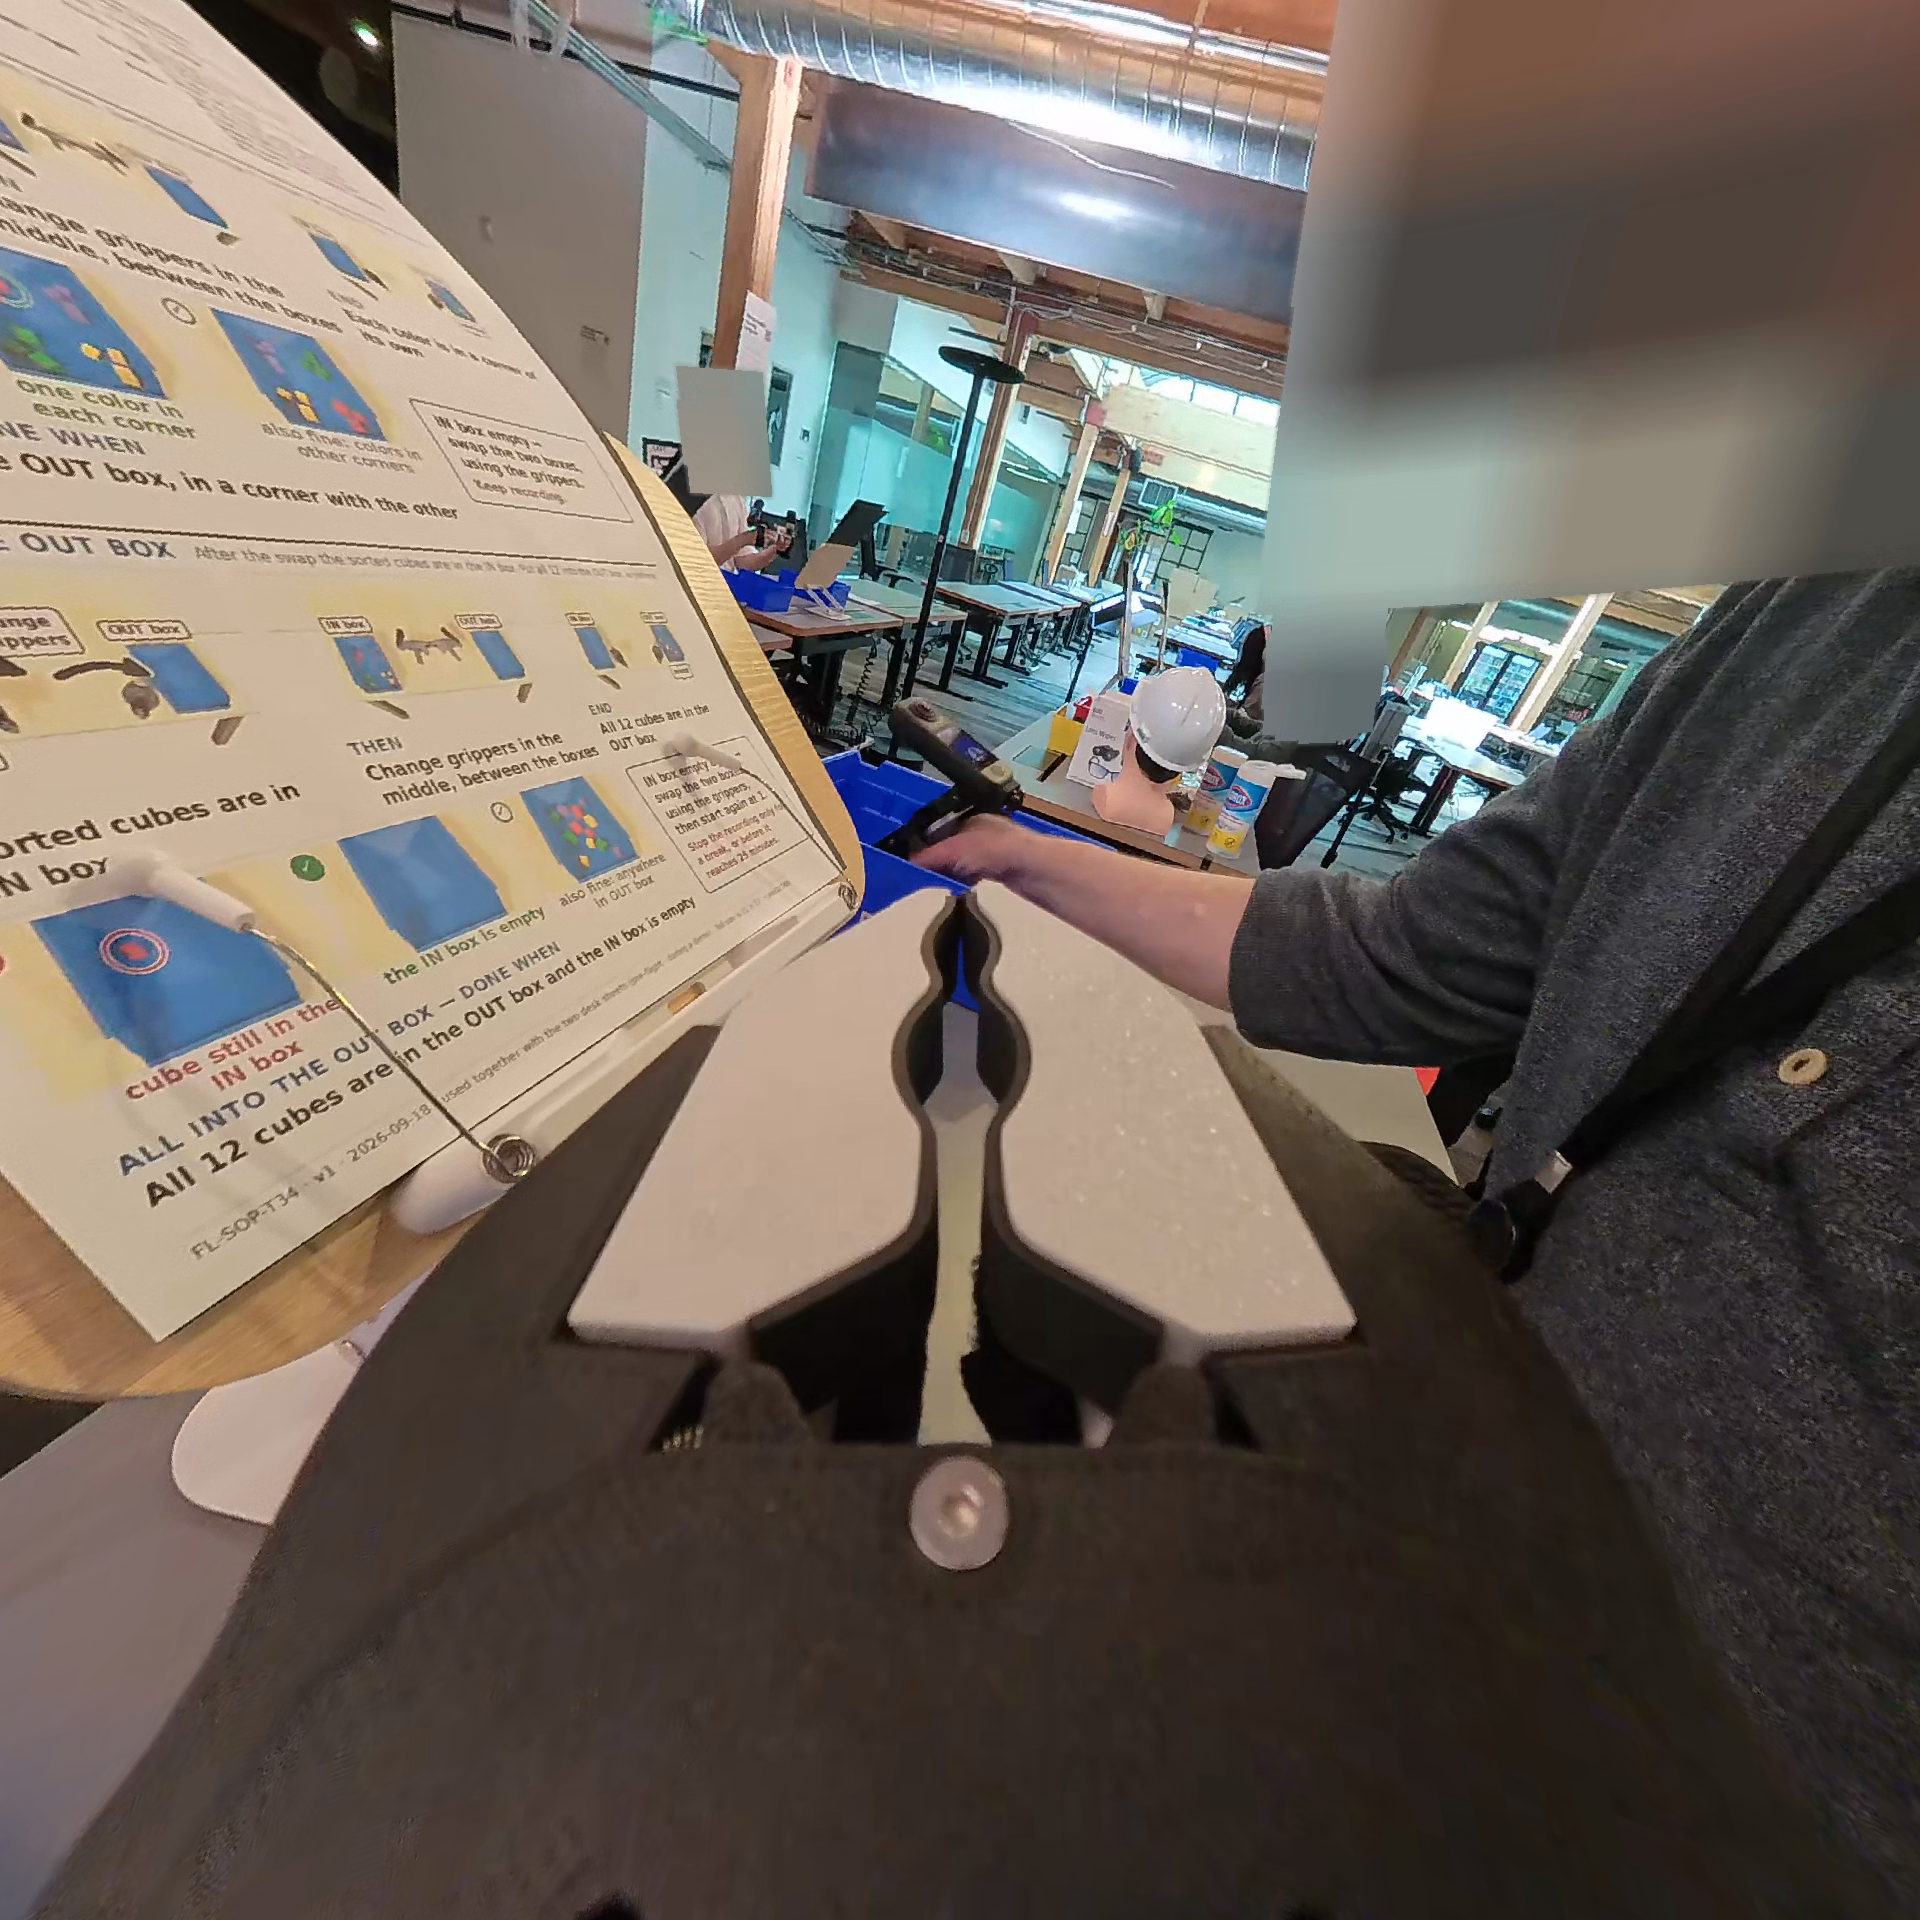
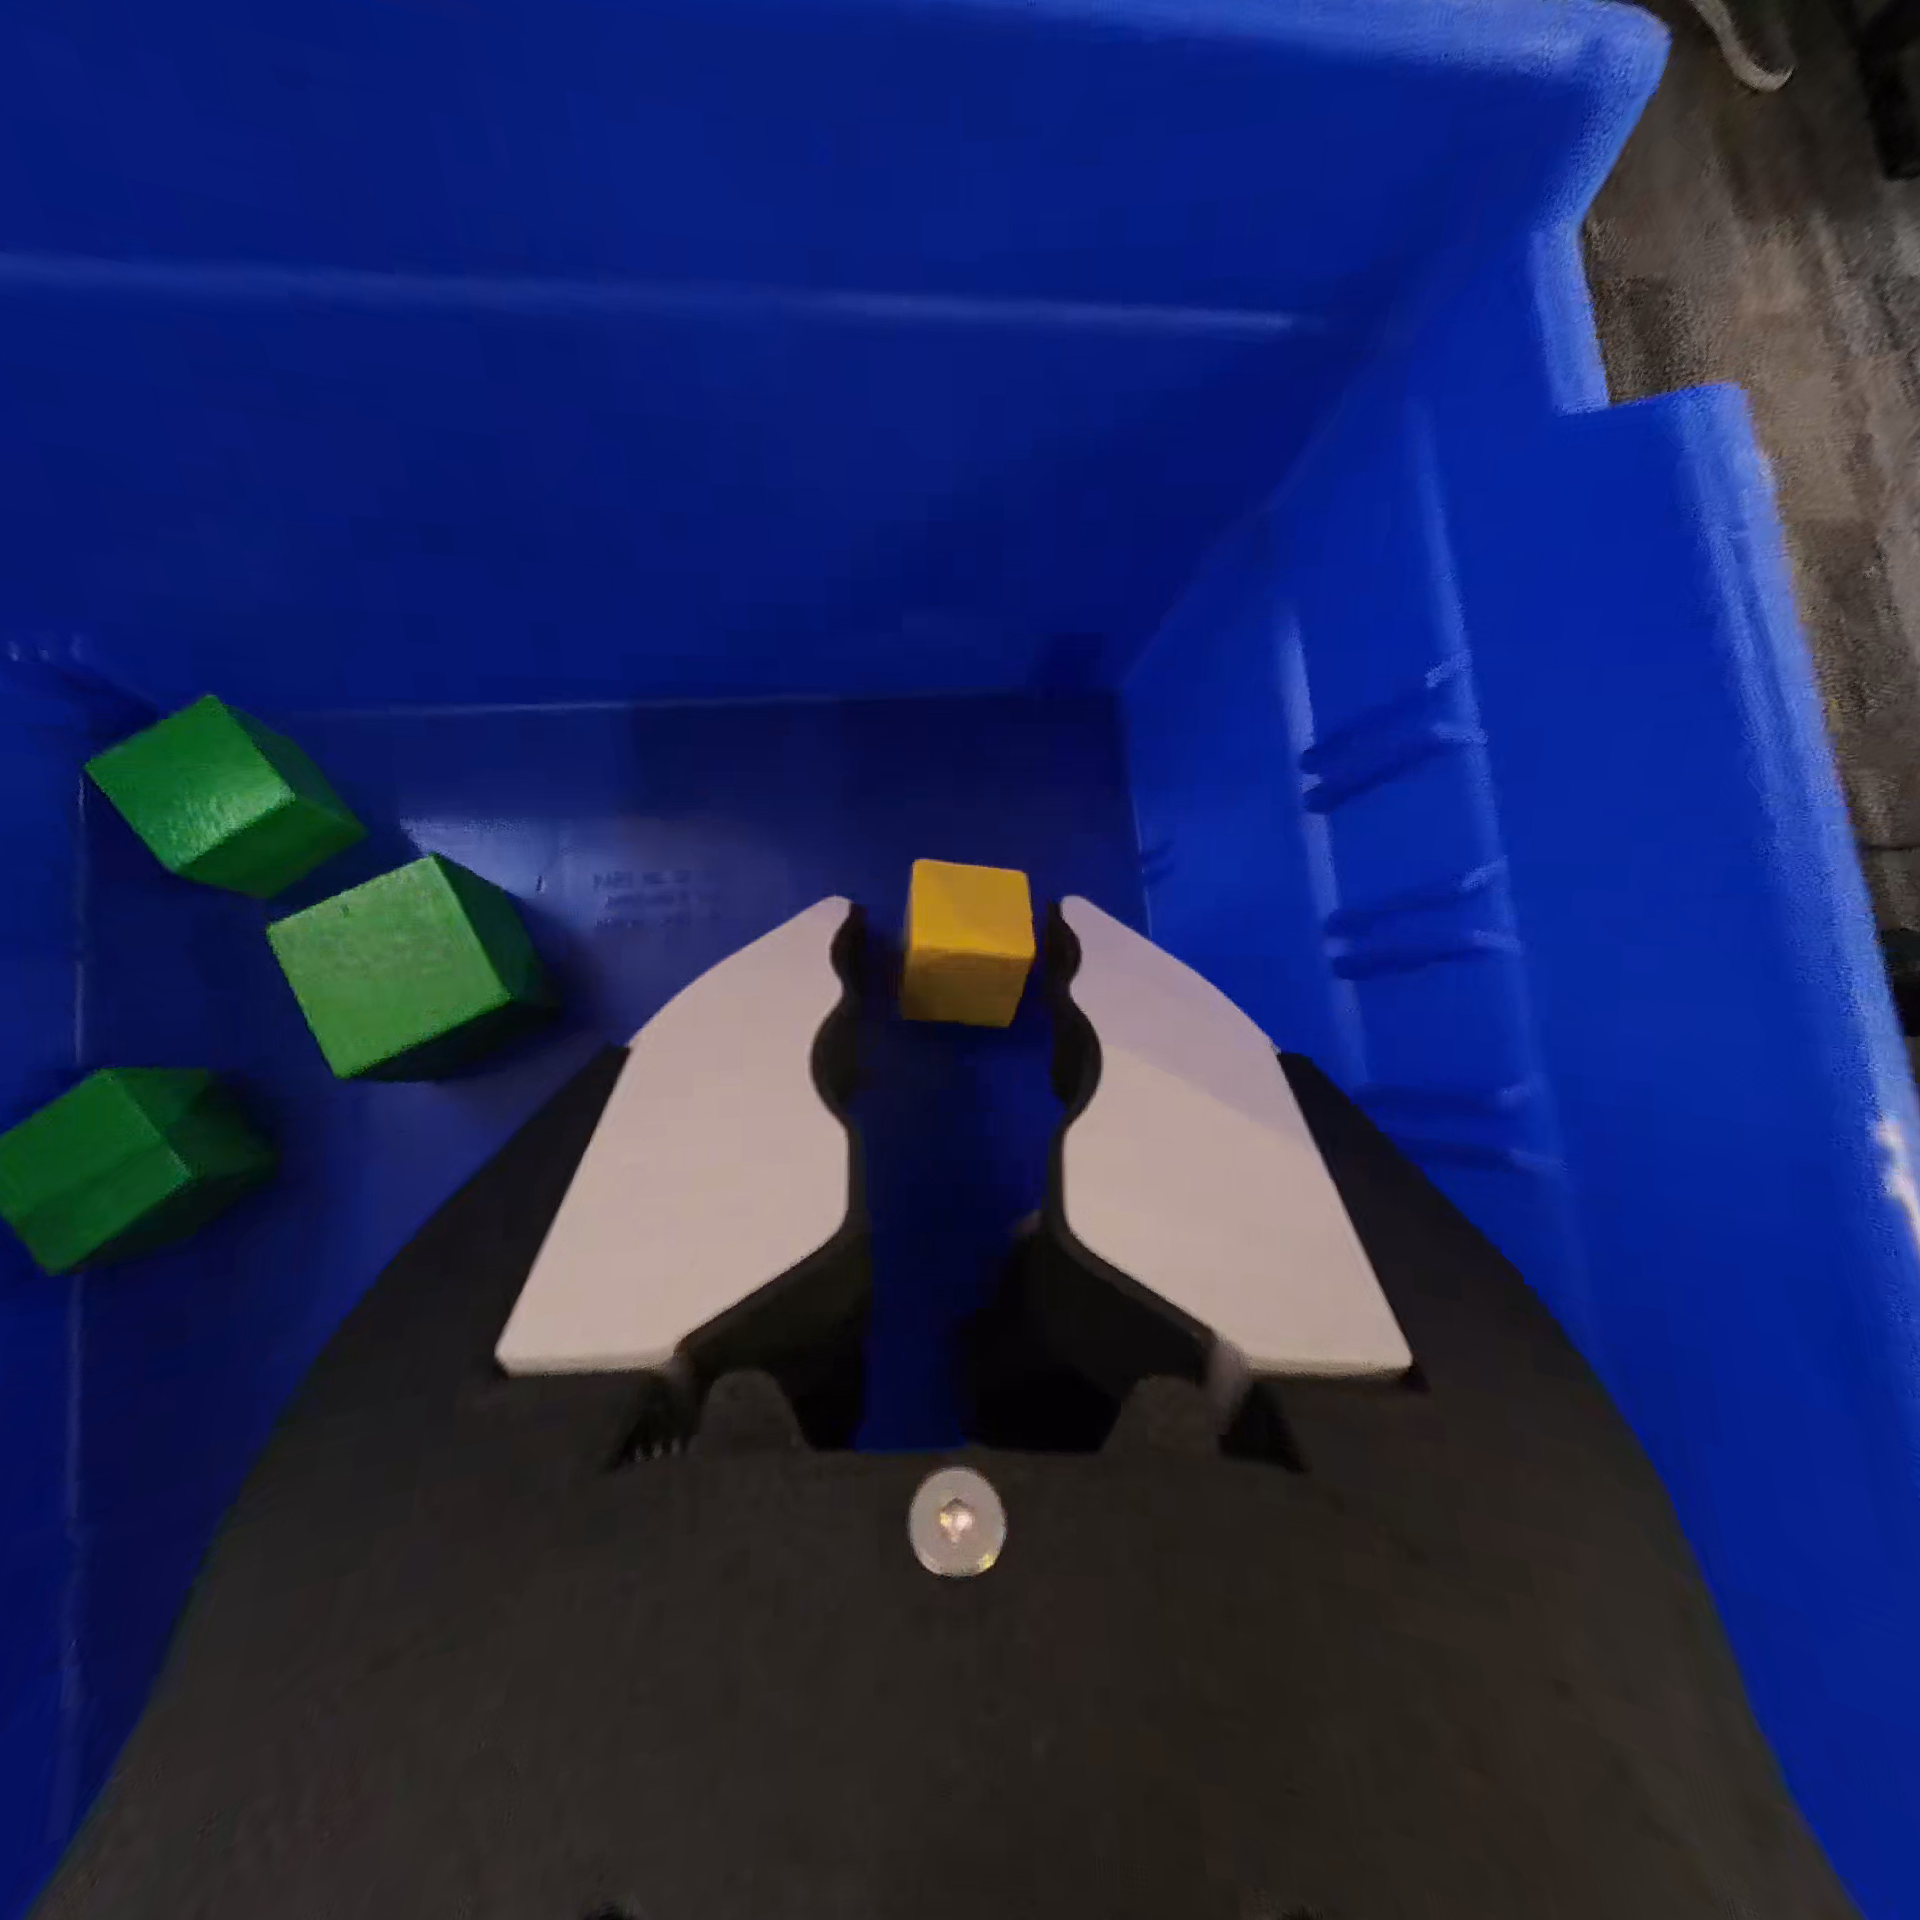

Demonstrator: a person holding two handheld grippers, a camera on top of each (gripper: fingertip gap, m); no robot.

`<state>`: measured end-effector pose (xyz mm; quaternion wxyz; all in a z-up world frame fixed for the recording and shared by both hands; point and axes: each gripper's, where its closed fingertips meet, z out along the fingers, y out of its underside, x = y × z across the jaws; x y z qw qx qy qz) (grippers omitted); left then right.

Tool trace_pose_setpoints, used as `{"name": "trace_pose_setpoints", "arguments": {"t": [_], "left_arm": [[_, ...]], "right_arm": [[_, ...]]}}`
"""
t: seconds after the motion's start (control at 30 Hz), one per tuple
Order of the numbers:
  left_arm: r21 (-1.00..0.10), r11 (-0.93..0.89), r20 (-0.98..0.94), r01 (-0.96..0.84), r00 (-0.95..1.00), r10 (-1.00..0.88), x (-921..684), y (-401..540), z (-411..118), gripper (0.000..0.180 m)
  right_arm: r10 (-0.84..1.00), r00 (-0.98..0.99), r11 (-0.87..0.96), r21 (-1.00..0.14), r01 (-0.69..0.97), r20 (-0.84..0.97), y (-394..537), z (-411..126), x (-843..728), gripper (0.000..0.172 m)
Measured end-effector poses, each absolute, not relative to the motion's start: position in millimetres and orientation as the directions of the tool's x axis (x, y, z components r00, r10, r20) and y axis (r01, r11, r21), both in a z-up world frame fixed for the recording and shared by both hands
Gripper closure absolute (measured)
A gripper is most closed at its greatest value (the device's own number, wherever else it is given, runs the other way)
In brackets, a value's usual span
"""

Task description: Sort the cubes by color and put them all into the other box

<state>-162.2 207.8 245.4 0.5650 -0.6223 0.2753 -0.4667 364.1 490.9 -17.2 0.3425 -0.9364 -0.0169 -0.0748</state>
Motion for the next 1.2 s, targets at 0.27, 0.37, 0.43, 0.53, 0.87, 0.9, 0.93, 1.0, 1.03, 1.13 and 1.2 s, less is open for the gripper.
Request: {"name": "trace_pose_setpoints", "arguments": {"t": [0.27, 0.37, 0.43, 0.53, 0.87, 0.9, 0.93, 1.0, 1.03, 1.13, 1.2], "left_arm": [[-0.977, -0.196, 0.213, 0.087, 0.517, -0.829, -184, 210, 236, 0.18], [-0.981, -0.195, 0.15, 0.002, 0.646, -0.749, -218, 223, 221, 0.177], [-0.974, -0.224, 0.129, -0.038, 0.72, -0.682, -246, 233, 209, 0.168], [-0.957, -0.264, 0.062, -0.12, 0.805, -0.59, -290, 249, 186, 0.161], [-0.767, -0.568, -0.055, -0.299, 0.912, -0.407, -386, 298, 87, 0.141], [-0.751, -0.594, -0.033, -0.29, 0.914, -0.405, -390, 302, 76, 0.141], [-0.735, -0.615, -0.016, -0.285, 0.914, -0.405, -392, 307, 65, 0.141], [-0.691, -0.658, -0.019, -0.3, 0.917, -0.398, -401, 316, 42, 0.139], [-0.662, -0.682, -0.037, -0.312, 0.922, -0.386, -408, 320, 32, 0.136], [-0.581, -0.758, -0.037, -0.297, 0.94, -0.34, -422, 330, 6, 0.133], [-0.536, -0.794, -0.036, -0.286, 0.948, -0.317, -428, 334, -6, 0.128]], "right_arm": [[-0.056, 0.994, -0.573, -0.818, 0.048, 0.098, 466, 73, 355, 0.138], [0.083, 0.996, -0.493, -0.868, 0.067, 0.029, 442, 113, 314, 0.139], [0.13, 0.99, -0.421, -0.901, 0.107, 0.057, 425, 134, 292, 0.143], [0.194, 0.977, -0.35, -0.924, 0.15, 0.085, 399, 150, 256, 0.144], [0.418, 0.906, -0.306, -0.93, 0.203, 0.06, 346, 145, 154, 0.148], [0.43, 0.901, -0.31, -0.93, 0.199, 0.049, 344, 144, 148, 0.148], [0.439, 0.898, -0.315, -0.929, 0.196, 0.04, 342, 142, 142, 0.148], [0.451, 0.892, -0.32, -0.93, 0.181, 0.018, 339, 142, 134, 0.149], [0.46, 0.888, -0.32, -0.93, 0.179, 0.013, 338, 142, 129, 0.149], [0.478, 0.878, -0.309, -0.928, 0.209, 0.038, 334, 143, 121, 0.149], [0.495, 0.868, -0.299, -0.929, 0.22, 0.046, 331, 144, 115, 0.149]]}}
